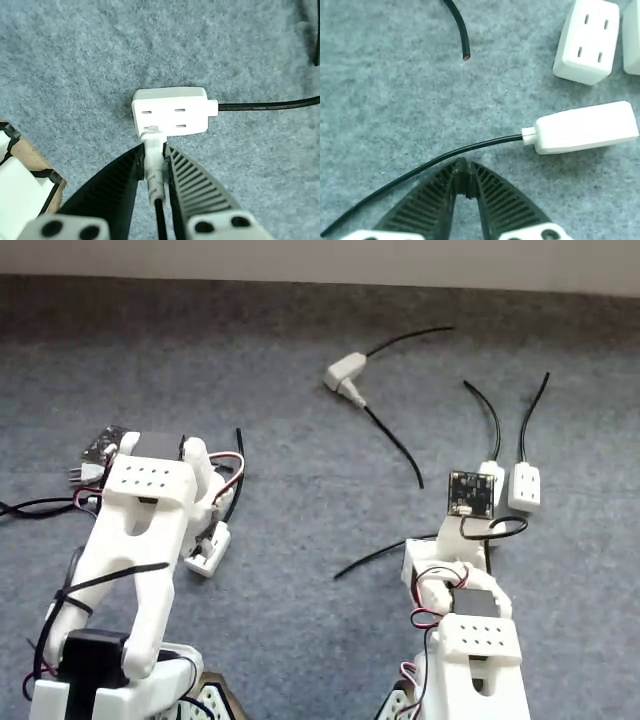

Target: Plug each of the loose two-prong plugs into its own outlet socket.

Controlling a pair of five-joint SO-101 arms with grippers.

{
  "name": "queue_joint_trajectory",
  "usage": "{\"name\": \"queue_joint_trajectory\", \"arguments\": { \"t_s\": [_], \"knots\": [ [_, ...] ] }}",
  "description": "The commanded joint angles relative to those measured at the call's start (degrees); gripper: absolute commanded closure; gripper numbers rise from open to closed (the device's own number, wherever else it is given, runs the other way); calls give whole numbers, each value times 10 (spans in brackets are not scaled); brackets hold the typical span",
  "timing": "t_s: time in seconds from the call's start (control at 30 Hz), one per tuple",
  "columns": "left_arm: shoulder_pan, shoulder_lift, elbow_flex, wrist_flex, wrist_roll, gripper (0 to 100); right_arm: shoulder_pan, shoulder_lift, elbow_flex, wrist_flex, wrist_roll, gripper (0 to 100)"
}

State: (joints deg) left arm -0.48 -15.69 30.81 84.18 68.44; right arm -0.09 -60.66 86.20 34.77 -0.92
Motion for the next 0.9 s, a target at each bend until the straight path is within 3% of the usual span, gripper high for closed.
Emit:
{"name": "queue_joint_trajectory", "arguments": {
  "t_s": [0.0,0.33,0.67,0.87],
  "knots": [
    [1,-3,2,-13,6,993,2,-11,-1,-13,-6,992],
    [-49,-3,29,-39,6,993,2,-11,-1,-13,-6,992],
    [-44,-7,39,-37,4,993,2,-11,-1,-13,-6,992],
    [-7,-3,48,-40,5,993,2,-11,-1,-13,-6,992]
  ]
}}
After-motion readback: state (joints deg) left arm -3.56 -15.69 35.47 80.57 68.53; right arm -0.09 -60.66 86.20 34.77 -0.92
